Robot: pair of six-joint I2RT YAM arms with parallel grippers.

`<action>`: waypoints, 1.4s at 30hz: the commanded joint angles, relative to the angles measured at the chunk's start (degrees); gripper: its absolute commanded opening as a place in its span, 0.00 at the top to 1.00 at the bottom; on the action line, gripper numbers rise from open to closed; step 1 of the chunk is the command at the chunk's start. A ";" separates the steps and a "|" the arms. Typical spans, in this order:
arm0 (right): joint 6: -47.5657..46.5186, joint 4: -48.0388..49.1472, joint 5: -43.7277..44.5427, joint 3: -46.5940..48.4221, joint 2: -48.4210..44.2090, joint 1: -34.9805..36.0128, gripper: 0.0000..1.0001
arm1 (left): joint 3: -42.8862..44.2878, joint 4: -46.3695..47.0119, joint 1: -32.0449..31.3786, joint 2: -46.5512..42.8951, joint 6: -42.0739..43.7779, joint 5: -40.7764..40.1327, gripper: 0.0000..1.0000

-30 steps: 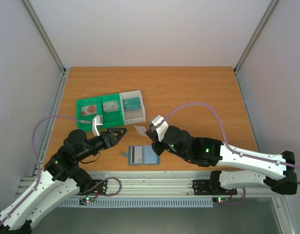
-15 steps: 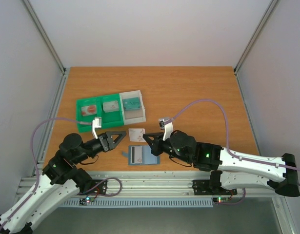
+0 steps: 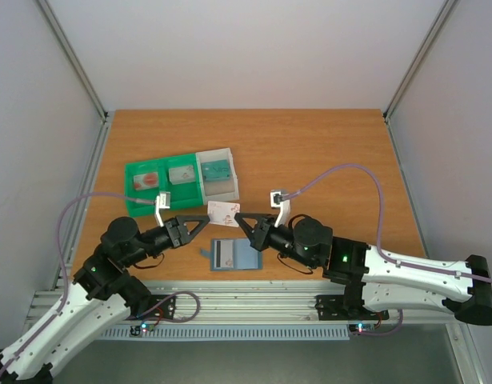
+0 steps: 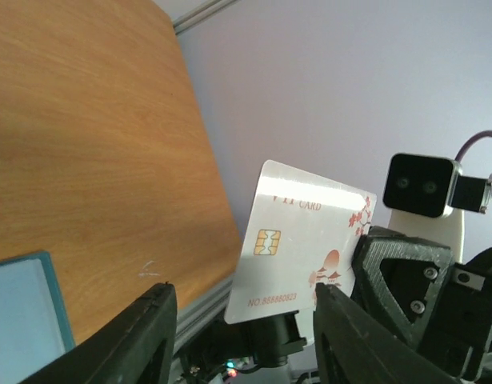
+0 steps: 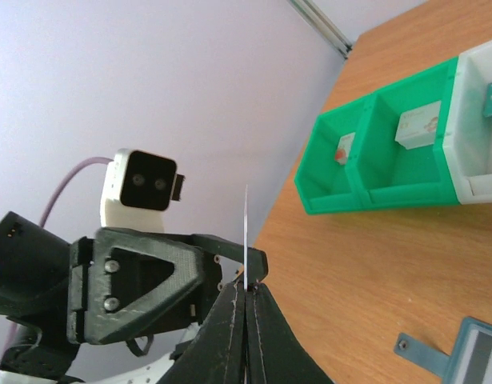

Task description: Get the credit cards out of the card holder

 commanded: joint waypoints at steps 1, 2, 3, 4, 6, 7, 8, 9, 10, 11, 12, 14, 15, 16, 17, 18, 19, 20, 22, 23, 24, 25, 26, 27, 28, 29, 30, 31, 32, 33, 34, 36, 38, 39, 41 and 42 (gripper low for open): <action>1.63 5.65 1.95 -2.13 -1.58 0.31 0.99 | -1.09 6.51 -0.10 1.40 -1.68 1.49 0.55; 1.71 5.92 1.91 -2.34 -1.70 0.31 0.99 | -1.50 7.69 -0.13 1.61 -2.12 1.68 0.55; 1.74 6.06 1.87 -2.41 -1.76 0.31 0.99 | -2.03 9.11 -0.18 1.78 -2.86 1.86 0.55; 1.74 6.15 1.86 -2.42 -1.82 0.31 0.99 | -2.66 10.68 -0.21 2.00 -3.40 1.96 0.56; 1.49 6.34 1.61 -2.42 -1.96 0.31 0.99 | -4.01 13.51 -0.23 2.32 -5.39 2.29 0.62; 1.36 6.19 1.64 -2.37 -1.97 0.24 0.99 | -4.41 15.39 -0.15 2.55 -5.88 2.40 0.63; 1.31 5.76 1.77 -2.22 -1.95 0.25 0.99 | -4.63 16.12 -0.18 2.72 -6.21 2.44 0.66; 1.43 5.34 2.03 -2.17 -1.97 0.22 0.99 | -4.78 15.99 -0.17 2.74 -6.17 2.30 0.69; 1.66 5.23 2.14 -2.28 -2.02 0.22 0.99 | -5.06 15.78 -0.13 2.69 -6.07 1.97 0.75; 1.88 5.15 2.26 -2.42 -1.92 0.16 0.99 | -5.35 15.76 -0.15 2.50 -6.05 1.59 0.82; 2.10 4.94 2.31 -2.45 -1.88 0.16 0.99 | -5.66 15.78 -0.17 2.23 -6.21 1.32 0.88; 2.45 4.17 2.43 -2.42 -1.93 0.00 0.99 | -5.96 15.48 -0.15 1.49 -6.53 0.69 0.98; 2.63 3.79 2.46 -2.43 -1.96 -0.04 0.99 | -6.02 15.04 -0.19 1.10 -6.56 0.31 0.99; 2.80 3.40 2.52 -2.42 -2.02 -0.04 0.98 | -5.97 14.68 -0.11 0.68 -6.52 -0.07 1.00; 2.94 2.90 2.56 -2.36 -1.91 -0.13 0.97 | -5.91 13.04 -0.14 0.39 -6.35 -0.32 1.00; 3.22 2.07 2.69 -2.29 -1.88 -0.13 0.95 | -5.90 12.11 -0.17 0.05 -6.18 -0.58 1.00; 3.27 1.67 2.59 -2.25 -1.79 -0.13 0.93 | -6.02 11.69 -0.22 -0.28 -6.01 -0.70 1.00; 3.26 1.29 2.54 -2.27 -1.63 -0.13 0.91 | -6.13 11.28 -0.19 -0.47 -5.96 -0.87 1.00; 3.42 0.21 2.52 -2.10 -1.32 -0.13 0.85 | -6.33 10.98 -0.17 -0.77 -5.86 -1.11 1.00; 3.24 -0.43 2.59 -1.95 -1.25 -0.13 0.81 | -6.22 10.83 -0.17 -0.82 -5.66 -1.21 1.00; 3.16 -1.21 2.70 -1.72 -1.16 -0.13 0.76 | -6.00 10.29 -0.17 -0.80 -5.35 -1.43 1.00; 2.95 -2.09 2.88 -1.50 -1.16 -0.13 0.70 | -5.47 9.34 -0.21 -0.77 -4.61 -1.83 0.99; 2.67 -3.17 3.02 -1.30 -1.20 -0.13 0.64 | -4.71 7.68 -0.22 -0.63 -4.01 -2.37 1.00; 2.17 -4.66 3.22 -1.13 -1.39 -0.13 0.57 | -3.72 5.96 -0.18 -0.21 -2.97 -2.79 1.00; 1.83 -5.81 3.61 -0.90 -1.58 -0.13 0.50 | -2.44 4.19 -0.14 0.23 -1.98 -3.19 1.00; 1.49 -6.92 3.97 -0.65 -1.85 -0.13 0.41 | -1.22 2.26 -0.17 0.94 -0.24 -3.61 1.00; 0.78 -7.94 4.20 -0.40 -2.03 -0.13 0.26 | 0.09 0.53 -0.16 2.11 1.17 -4.20 1.00; 0.18 -8.86 4.48 -0.18 -2.20 -0.13 0.11 | 1.22 -1.14 -0.13 2.72 2.22 -4.46 1.00; -0.36 -9.99 4.69 0.05 -2.39 -0.15 0.03 | 2.36 -2.36 -0.19 3.90 3.86 -5.04 1.00; -0.89 -10.94 4.92 0.32 -2.57 -0.13 0.02 | 3.22 -3.70 -0.18 4.75 4.78 -5.51 1.00; -1.42 -11.90 5.11 0.61 -2.74 -0.13 0.01 | 3.97 -4.27 -0.14 5.67 5.84 -6.02 1.00; -2.22 -14.21 5.91 1.23 -3.08 -0.13 0.02 | 4.77 -4.69 -0.16 7.29 7.52 -6.99 1.00; -2.66 -16.87 6.95 1.95 -3.41 -0.13 0.02 | 5.20 -5.31 -0.15 8.81 8.43 -8.72 1.00; -2.84 -18.15 7.52 2.28 -3.64 -0.13 0.02 | 5.54 -6.20 -0.17 9.61 9.10 -10.09 1.00; -3.19 -20.58 8.63 2.82 -4.32 -0.13 0.02 | 6.59 -8.34 -0.10 11.34 10.39 -12.91 1.00; -3.28 -21.72 9.12 3.18 -4.66 -0.13 0.01 | 6.99 -9.42 0.03 12.24 11.31 -14.29 1.00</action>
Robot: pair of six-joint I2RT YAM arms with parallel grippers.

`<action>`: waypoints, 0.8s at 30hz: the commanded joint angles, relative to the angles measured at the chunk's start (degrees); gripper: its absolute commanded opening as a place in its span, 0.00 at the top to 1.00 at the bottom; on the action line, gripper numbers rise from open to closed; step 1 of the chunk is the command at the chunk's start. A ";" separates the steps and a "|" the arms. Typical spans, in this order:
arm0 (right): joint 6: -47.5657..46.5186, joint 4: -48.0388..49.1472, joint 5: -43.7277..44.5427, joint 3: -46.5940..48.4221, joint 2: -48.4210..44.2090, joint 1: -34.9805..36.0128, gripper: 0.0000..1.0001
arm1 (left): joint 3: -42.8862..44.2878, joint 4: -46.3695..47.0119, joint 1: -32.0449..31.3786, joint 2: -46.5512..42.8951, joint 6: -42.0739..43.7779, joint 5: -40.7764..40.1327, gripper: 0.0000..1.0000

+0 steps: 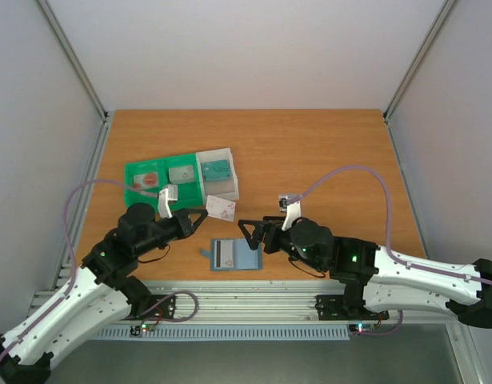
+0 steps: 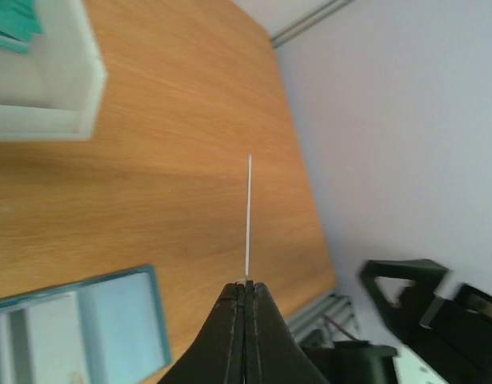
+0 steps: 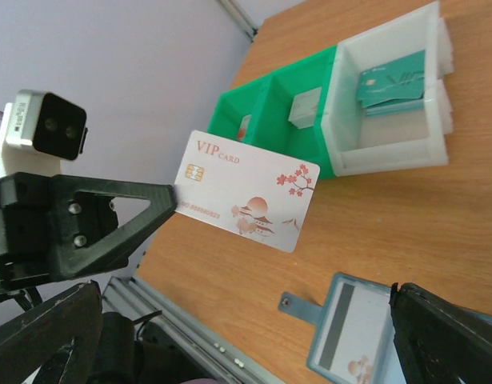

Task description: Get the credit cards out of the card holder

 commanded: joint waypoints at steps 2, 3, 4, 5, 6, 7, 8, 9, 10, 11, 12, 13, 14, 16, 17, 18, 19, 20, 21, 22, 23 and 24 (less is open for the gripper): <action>-1.81 -8.91 5.00 3.34 -2.42 0.11 0.02 | 3.40 -4.67 0.51 4.40 6.09 -7.45 1.00; -2.23 -10.44 5.28 3.80 -2.57 0.15 0.02 | 4.05 -5.14 0.96 5.41 6.71 -7.60 1.00; -2.98 -11.30 5.31 4.36 -2.71 0.12 0.02 | 4.63 -5.74 1.43 6.46 7.61 -7.94 0.99; -3.62 -12.12 5.39 4.74 -2.68 0.11 0.01 | 5.20 -6.41 2.03 7.64 8.25 -8.31 1.00; -4.19 -12.99 5.37 5.24 -2.56 0.11 0.02 | 5.77 -7.04 2.90 8.77 8.70 -8.43 1.00; -4.71 -13.95 5.52 5.73 -2.50 0.11 0.01 | 6.08 -7.33 4.08 10.05 9.28 -8.11 1.00; -5.25 -14.78 5.47 6.32 -2.43 0.11 0.02 | 6.33 -7.34 5.41 11.61 9.66 -7.04 1.00; -5.73 -15.78 5.54 6.89 -2.25 0.11 0.01 | 6.48 -7.34 7.11 12.67 10.07 -6.15 1.00; -5.97 -16.88 5.55 7.56 -2.18 0.09 0.02 | 6.59 -7.26 8.83 13.44 10.34 -5.30 0.99; -6.03 -18.03 5.51 8.13 -2.20 0.11 0.02 | 6.66 -7.00 10.53 14.73 10.70 -4.76 1.00; -6.00 -19.05 5.41 8.62 -2.19 0.11 0.02 | 6.73 -6.79 12.15 15.61 11.11 -4.38 0.99; -5.96 -19.78 5.29 8.91 -2.41 0.11 0.02 | 6.97 -6.63 13.73 16.55 11.46 -4.09 0.99; -5.92 -20.31 5.08 8.96 -2.66 0.11 0.02 | 7.27 -6.40 15.38 17.43 11.84 -3.56 1.00; -6.29 -19.97 4.05 8.35 -3.47 0.11 0.01 | 8.05 -5.74 18.23 19.52 12.37 -2.43 1.00; -6.75 -19.23 3.05 7.96 -3.87 0.11 0.02 | 8.52 -5.53 19.46 20.61 12.69 -2.13 0.99; -7.27 -18.33 2.13 7.33 -4.35 0.10 0.02 | 9.06 -5.54 20.56 21.86 13.32 -1.98 1.00; -7.81 -17.52 1.31 6.89 -4.72 0.11 0.01 | 9.72 -5.54 22.20 23.12 14.02 -1.58 1.00; -8.30 -16.80 0.50 6.52 -5.10 0.11 0.02 | 10.43 -5.53 23.42 24.61 14.69 -1.01 1.00; -8.85 -16.26 -0.11 6.24 -5.31 0.11 0.02 | 11.38 -5.45 24.64 26.12 15.81 -0.33 1.00; -9.26 -16.14 -0.48 6.16 -5.31 0.11 0.02 | 12.37 -5.47 25.91 27.64 16.43 0.40 1.00; -9.46 -16.59 -0.62 6.23 -5.22 0.11 0.02 | 13.33 -5.59 27.11 29.21 17.19 0.80 1.00; -9.28 -17.13 -0.54 6.44 -5.03 0.11 0.01 | 14.29 -5.50 28.17 30.61 17.72 1.20 0.99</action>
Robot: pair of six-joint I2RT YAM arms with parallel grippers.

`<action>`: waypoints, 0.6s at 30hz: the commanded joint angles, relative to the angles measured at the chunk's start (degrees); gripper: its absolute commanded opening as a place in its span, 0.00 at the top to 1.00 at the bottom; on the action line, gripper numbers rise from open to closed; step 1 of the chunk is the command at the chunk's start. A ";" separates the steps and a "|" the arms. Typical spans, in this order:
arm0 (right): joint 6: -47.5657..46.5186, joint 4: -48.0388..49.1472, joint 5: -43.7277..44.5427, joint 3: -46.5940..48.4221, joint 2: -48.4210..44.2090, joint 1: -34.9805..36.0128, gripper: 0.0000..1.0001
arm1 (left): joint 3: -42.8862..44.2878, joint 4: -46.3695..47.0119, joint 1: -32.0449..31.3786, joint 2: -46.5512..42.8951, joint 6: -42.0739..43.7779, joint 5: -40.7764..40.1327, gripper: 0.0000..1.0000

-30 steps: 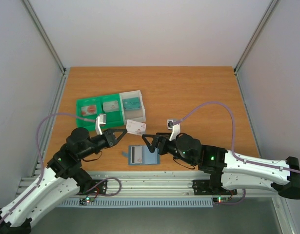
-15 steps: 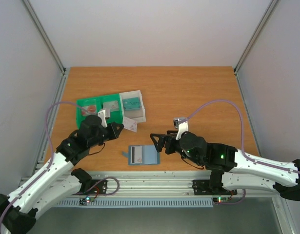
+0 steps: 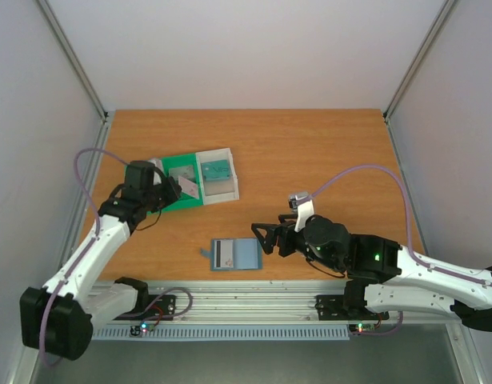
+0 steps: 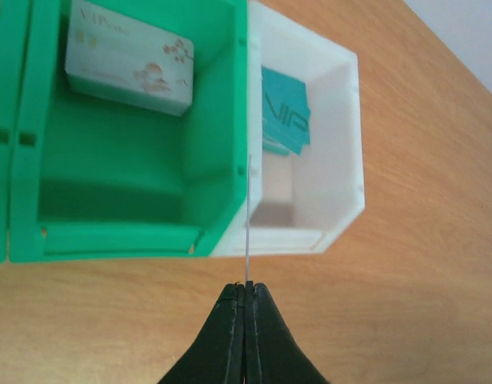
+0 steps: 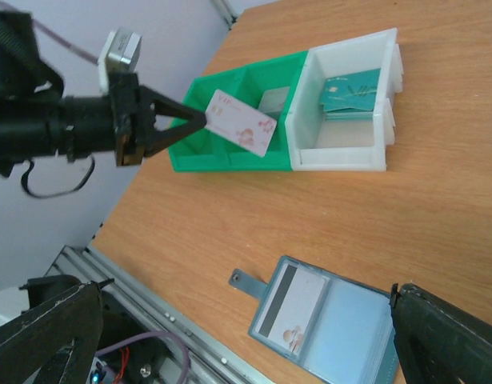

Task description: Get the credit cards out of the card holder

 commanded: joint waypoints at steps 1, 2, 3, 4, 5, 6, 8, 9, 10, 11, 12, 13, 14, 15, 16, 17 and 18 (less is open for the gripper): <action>-1.90 -0.47 -1.35 -0.23 -0.08 0.11 0.02 | 5.11 2.32 4.51 5.74 5.11 2.65 1.00; -1.60 -0.89 -1.34 -0.05 0.10 0.11 0.02 | 5.96 2.68 5.29 7.22 5.67 2.47 1.00; -1.34 -1.25 -1.34 0.07 0.18 0.11 0.02 | 6.72 3.11 6.11 8.60 5.96 2.61 0.99; -1.22 -1.41 -1.40 0.17 0.20 0.10 0.02 | 7.47 3.79 6.80 10.04 6.46 2.84 1.00; -1.28 -1.51 -1.28 0.19 0.10 0.11 0.02 | 8.42 3.95 7.40 11.41 6.80 2.83 1.00; -1.33 -1.57 -0.80 0.19 -0.17 0.11 0.02 | 9.40 3.78 8.20 12.88 7.20 2.97 1.00; -1.66 -1.70 0.16 0.10 -0.73 0.11 0.02 | 10.95 4.40 9.46 15.60 7.86 3.50 1.00; -1.74 -1.86 0.71 0.10 -0.94 0.11 0.02 | 11.45 5.15 9.98 17.00 8.04 3.76 1.00; -1.82 -1.95 1.09 0.10 -1.21 0.11 0.01 | 11.94 6.02 10.48 18.19 8.07 4.03 1.00; -1.94 -2.01 1.37 0.17 -1.47 0.11 0.01 | 12.40 6.89 10.89 19.49 8.17 4.41 1.00; -2.05 -2.05 1.56 0.23 -1.61 0.15 0.01 | 12.91 7.71 11.13 20.64 8.19 4.66 1.00; -2.24 -2.25 1.68 0.39 -1.67 0.12 0.02 | 13.36 8.71 11.46 21.71 8.24 5.39 0.99; -2.33 -2.61 1.96 0.75 -1.63 0.11 0.02 | 13.68 10.13 11.51 22.74 8.19 6.04 1.00; -2.23 -3.31 2.33 1.00 -1.57 0.09 0.01 | 13.96 11.48 11.57 24.07 7.81 6.78 1.00; -1.98 -3.71 2.81 1.12 -1.61 0.11 0.02 | 14.26 12.51 11.59 25.25 7.27 7.53 1.00; -1.84 -3.62 2.86 1.02 -1.61 0.11 0.02 | 14.75 13.21 11.52 26.52 6.89 8.21 1.00; -1.80 -3.37 2.69 0.94 -1.48 0.11 0.02 | 15.26 13.45 11.55 27.61 6.34 8.59 1.00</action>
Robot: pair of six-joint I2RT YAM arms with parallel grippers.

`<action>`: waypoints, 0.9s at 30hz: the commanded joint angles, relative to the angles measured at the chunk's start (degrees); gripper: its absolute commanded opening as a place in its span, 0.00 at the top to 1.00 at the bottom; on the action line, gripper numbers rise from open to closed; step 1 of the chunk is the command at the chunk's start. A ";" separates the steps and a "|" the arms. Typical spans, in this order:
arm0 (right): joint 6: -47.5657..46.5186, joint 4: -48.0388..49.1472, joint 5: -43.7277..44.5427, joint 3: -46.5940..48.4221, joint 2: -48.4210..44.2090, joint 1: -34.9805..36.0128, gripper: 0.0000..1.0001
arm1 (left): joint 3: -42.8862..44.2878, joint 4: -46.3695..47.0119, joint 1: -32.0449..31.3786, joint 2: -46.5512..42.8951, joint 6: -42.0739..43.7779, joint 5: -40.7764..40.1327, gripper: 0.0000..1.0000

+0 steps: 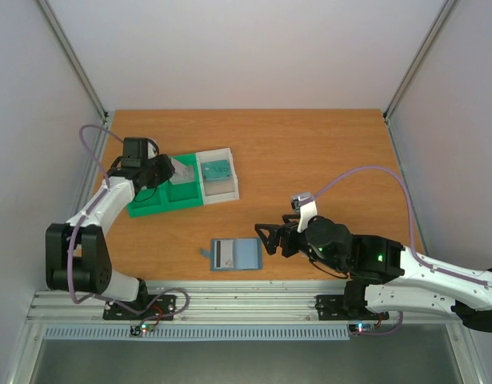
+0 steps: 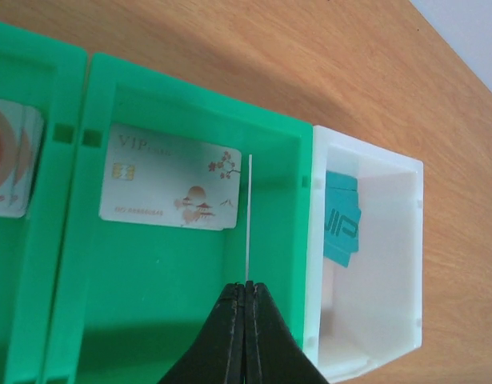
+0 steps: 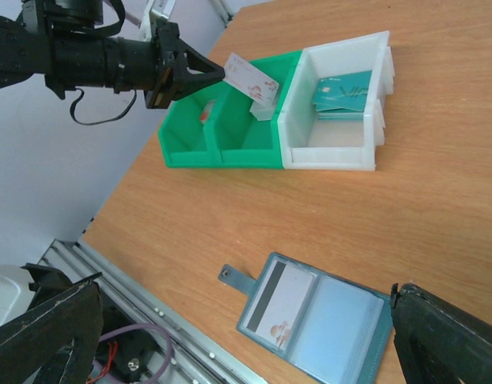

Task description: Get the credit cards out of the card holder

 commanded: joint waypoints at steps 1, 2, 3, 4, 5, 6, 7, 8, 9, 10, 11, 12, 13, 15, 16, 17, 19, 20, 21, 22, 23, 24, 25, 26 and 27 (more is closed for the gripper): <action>-0.50 -1.02 1.34 0.85 -0.19 0.11 0.02 | 3.29 6.58 0.14 4.67 -0.52 3.52 1.00; -0.59 -0.86 0.95 0.92 0.02 0.11 0.02 | 3.47 6.87 0.18 5.64 -0.65 3.57 0.99; -0.70 -0.85 0.72 0.96 0.23 0.11 0.02 | 3.56 7.14 0.14 6.53 -0.69 3.23 1.00; -0.81 -0.99 0.66 1.21 0.45 0.11 0.01 | 3.60 7.22 0.14 7.25 -0.74 2.66 1.00; -0.92 -1.30 0.66 1.49 0.67 0.11 0.01 | 3.60 7.32 0.16 7.80 -0.78 2.27 1.00; -0.98 -1.85 0.78 1.77 0.94 0.11 0.02 | 3.60 7.39 0.19 8.25 -0.65 2.02 0.99; -0.87 -2.46 0.90 2.10 1.05 0.09 0.02 | 3.59 7.36 0.21 8.67 -0.58 1.79 1.00; -0.74 -2.90 0.88 2.33 1.10 0.11 0.02 | 3.60 7.40 0.20 8.98 -0.67 1.73 1.00; -0.60 -3.17 0.63 2.44 0.99 0.11 0.01 | 3.60 7.53 0.16 9.22 -0.69 1.72 1.00; -0.43 -3.43 0.50 2.39 0.85 0.11 0.02 | 3.60 7.53 0.15 9.37 -0.60 1.47 0.99; -0.19 -3.58 0.41 2.27 0.72 0.11 0.02 | 3.58 7.56 0.13 9.49 -0.50 0.99 0.99; -0.01 -3.67 0.26 2.19 0.63 0.11 0.02 | 3.52 7.73 0.20 9.72 -0.31 0.19 1.00; 0.10 -3.84 0.30 2.08 0.58 0.11 0.01 | 3.33 7.99 0.16 9.82 -0.07 -0.27 1.00; 0.32 -4.24 0.15 2.05 0.73 0.11 0.01 | 2.88 8.99 0.21 10.28 -0.05 -0.26 1.00; 0.25 -4.49 0.14 2.22 0.95 0.11 0.01 | 2.80 9.40 0.17 10.57 -0.14 -0.14 0.99; 0.18 -4.67 0.13 2.40 1.04 0.11 0.02 | 2.77 9.60 0.18 10.85 -0.40 -0.17 0.99; 0.07 -4.64 0.02 2.56 1.33 0.11 0.01 | 2.81 10.48 0.21 11.31 -0.89 0.19 1.00; 0.07 -4.40 -0.06 2.58 1.55 0.09 0.02 | 2.92 10.75 0.21 11.47 -0.94 0.24 0.99; 0.00 -4.14 -0.19 2.56 1.81 0.11 0.02 | 3.09 10.89 0.19 11.73 -1.03 0.01 0.99; -0.13 -3.99 -0.42 2.68 2.15 0.11 0.02 | 3.22 10.78 0.21 11.93 -1.04 -0.64 1.00; -0.31 -4.03 -0.43 2.96 2.61 0.11 0.01 | 3.51 10.29 0.19 12.17 -1.11 -1.40 0.99; -0.51 -4.34 -0.17 3.32 3.01 0.11 0.02 | 3.67 9.90 0.15 12.51 -1.13 -1.92 1.00; -0.54 -4.78 0.12 3.74 3.44 0.11 0.02 | 3.77 9.71 0.18 12.71 -1.09 -2.23 1.00; -0.66 -5.17 0.43 4.05 3.89 0.11 0.02 | 3.78 9.61 0.18 12.95 -1.05 -2.43 1.00; -0.71 -5.38 0.66 4.27 4.25 0.11 0.01 | 3.78 9.60 0.17 13.32 -1.05 -2.48 1.00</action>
